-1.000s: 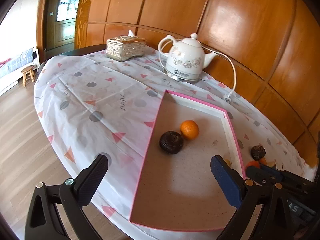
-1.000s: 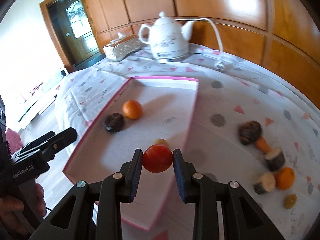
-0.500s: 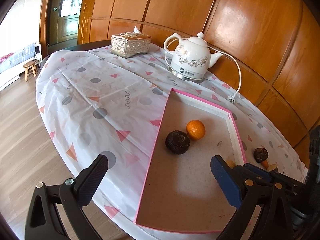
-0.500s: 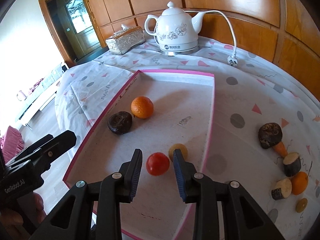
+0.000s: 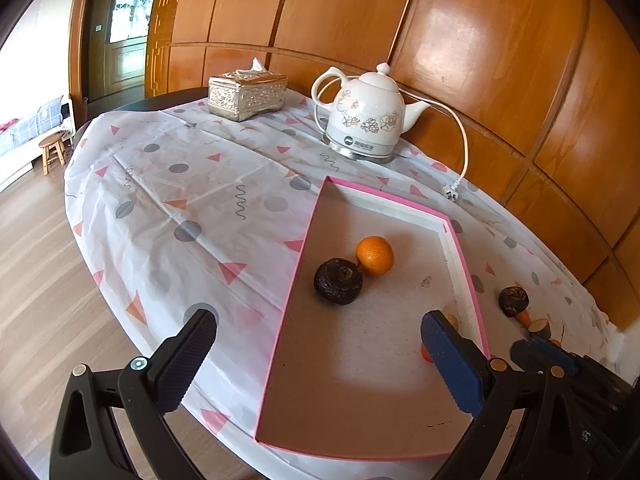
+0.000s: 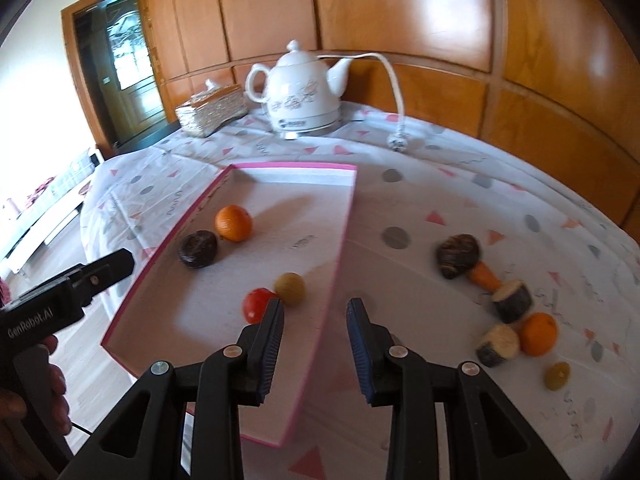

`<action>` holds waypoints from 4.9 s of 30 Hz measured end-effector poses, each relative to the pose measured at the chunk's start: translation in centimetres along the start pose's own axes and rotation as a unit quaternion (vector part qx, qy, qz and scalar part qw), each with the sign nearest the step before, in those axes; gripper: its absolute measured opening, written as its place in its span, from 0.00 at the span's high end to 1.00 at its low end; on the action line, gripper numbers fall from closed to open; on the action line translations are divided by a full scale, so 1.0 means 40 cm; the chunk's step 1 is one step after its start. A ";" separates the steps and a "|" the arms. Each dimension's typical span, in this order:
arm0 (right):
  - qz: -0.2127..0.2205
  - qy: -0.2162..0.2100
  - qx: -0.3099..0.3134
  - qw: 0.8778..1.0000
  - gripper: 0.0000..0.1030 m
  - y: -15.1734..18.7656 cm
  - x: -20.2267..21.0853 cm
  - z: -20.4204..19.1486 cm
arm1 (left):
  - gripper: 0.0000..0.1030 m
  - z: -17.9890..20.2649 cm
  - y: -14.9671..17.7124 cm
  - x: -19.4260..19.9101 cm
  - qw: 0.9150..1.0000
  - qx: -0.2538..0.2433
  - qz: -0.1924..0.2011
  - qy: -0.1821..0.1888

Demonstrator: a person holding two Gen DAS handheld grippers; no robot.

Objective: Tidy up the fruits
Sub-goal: 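Carry the tomato with the right tool into the tray and release it, then reach the left tool to the cut round root slice and grasp it, then carry the root slice with the left tool into the tray, release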

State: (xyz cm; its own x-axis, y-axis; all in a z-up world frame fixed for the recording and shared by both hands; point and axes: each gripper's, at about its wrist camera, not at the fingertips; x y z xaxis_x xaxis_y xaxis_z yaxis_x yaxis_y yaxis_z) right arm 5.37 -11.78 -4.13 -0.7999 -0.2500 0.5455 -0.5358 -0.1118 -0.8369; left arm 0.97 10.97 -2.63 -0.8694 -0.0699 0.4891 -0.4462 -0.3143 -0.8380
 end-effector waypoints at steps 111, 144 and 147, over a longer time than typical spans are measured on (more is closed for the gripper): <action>-0.025 0.321 -0.235 0.917 0.65 0.330 0.328 0.630 | 0.69 0.560 0.078 -0.124 0.936 -0.174 -0.140 0.273; -0.044 0.333 -0.211 0.918 0.65 0.315 0.315 0.590 | 0.58 0.277 -0.077 -0.262 0.990 -0.123 -0.023 0.062; -0.044 0.333 -0.210 0.918 0.65 0.313 0.313 0.589 | 0.57 0.282 -0.080 -0.253 0.990 -0.123 -0.020 0.068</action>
State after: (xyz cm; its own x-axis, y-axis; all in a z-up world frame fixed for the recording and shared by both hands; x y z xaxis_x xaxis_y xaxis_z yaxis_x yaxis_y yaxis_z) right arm -4.99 -38.99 -8.82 -0.6606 0.4020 0.6341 -0.5514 0.3133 -0.7731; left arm 13.60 2.01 -2.18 -0.8629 0.0707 0.5005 -0.5049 -0.0724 -0.8602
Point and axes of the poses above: each gripper's, at about its wrist camera, not at the fingertips, and x roughly against the way its jaws point, z to its right, y to its underside, and after that the axes turned 15 degrees about z, right-handed
